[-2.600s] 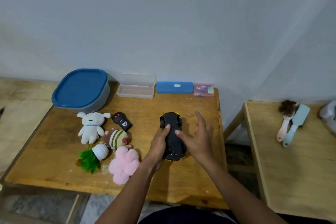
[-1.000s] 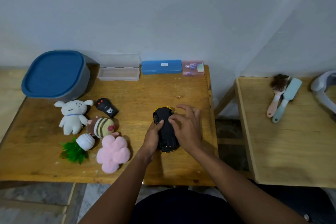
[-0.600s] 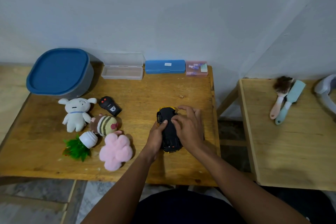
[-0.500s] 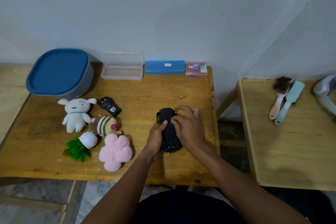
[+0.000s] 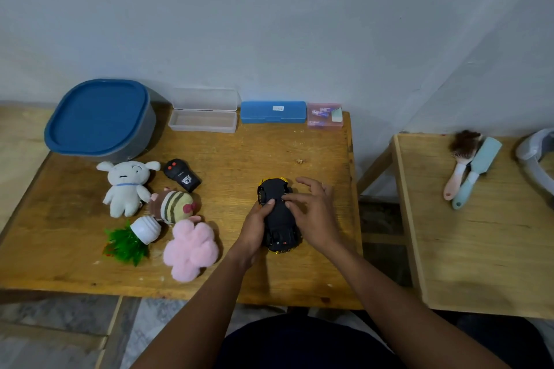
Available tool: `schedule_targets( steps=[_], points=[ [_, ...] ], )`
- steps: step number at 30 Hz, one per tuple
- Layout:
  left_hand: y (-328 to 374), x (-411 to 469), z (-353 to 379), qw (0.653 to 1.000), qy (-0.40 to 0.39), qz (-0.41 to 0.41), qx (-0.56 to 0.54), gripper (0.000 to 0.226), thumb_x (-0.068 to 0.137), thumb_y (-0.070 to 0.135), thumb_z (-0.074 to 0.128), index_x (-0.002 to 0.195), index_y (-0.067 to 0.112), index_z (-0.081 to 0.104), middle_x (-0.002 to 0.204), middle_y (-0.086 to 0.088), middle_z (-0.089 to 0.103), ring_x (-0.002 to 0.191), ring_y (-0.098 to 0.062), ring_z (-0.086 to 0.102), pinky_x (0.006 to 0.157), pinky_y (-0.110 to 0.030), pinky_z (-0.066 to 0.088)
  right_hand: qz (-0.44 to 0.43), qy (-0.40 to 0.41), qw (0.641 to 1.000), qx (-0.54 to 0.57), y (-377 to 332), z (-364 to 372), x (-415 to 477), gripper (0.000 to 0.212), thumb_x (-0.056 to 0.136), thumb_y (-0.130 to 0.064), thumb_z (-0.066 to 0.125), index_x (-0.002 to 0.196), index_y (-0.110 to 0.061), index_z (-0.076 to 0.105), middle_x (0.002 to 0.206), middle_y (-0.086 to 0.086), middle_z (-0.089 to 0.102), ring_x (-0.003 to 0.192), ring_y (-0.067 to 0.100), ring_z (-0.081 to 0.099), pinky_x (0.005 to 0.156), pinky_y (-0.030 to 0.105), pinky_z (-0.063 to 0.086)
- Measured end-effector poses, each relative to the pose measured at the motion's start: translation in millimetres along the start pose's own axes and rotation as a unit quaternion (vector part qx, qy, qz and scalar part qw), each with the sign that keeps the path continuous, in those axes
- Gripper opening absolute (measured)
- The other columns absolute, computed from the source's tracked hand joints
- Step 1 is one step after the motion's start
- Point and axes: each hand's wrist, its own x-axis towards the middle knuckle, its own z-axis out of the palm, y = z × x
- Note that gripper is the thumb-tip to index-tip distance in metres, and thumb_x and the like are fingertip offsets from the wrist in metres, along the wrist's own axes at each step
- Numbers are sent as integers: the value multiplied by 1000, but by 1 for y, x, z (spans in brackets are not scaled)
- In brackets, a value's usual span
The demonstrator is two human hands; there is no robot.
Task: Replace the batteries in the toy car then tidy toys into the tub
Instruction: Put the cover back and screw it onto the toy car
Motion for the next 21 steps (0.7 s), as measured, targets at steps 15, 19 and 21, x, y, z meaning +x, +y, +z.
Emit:
schedule_targets(
  steps=[15, 19, 21],
  points=[
    [4, -3, 1, 1000, -15, 2, -7, 30, 105, 27, 50, 133, 22, 59, 122, -13, 71, 105, -30, 69, 90, -47, 56, -15, -50, 999, 14, 0, -11, 21, 7, 86, -26, 75, 90, -29, 79, 128, -11, 56, 115, 9, 28, 91, 18, 25],
    [3, -3, 1, 1000, -16, 4, -10, 30, 105, 27, 51, 133, 22, 59, 125, -16, 70, 107, -34, 68, 93, -51, 55, -17, -56, 998, 10, 0, -11, 23, 6, 86, -26, 75, 89, -28, 80, 126, -12, 57, 113, 10, 29, 88, 18, 25],
    [4, -4, 2, 1000, -18, 7, -12, 29, 105, 27, 51, 132, 22, 59, 123, -15, 71, 105, -32, 69, 90, -49, 57, -13, -58, 998, 14, -1, -11, 23, 6, 85, -26, 75, 88, -29, 80, 125, -12, 57, 115, 12, 30, 88, 19, 26]
  ],
)
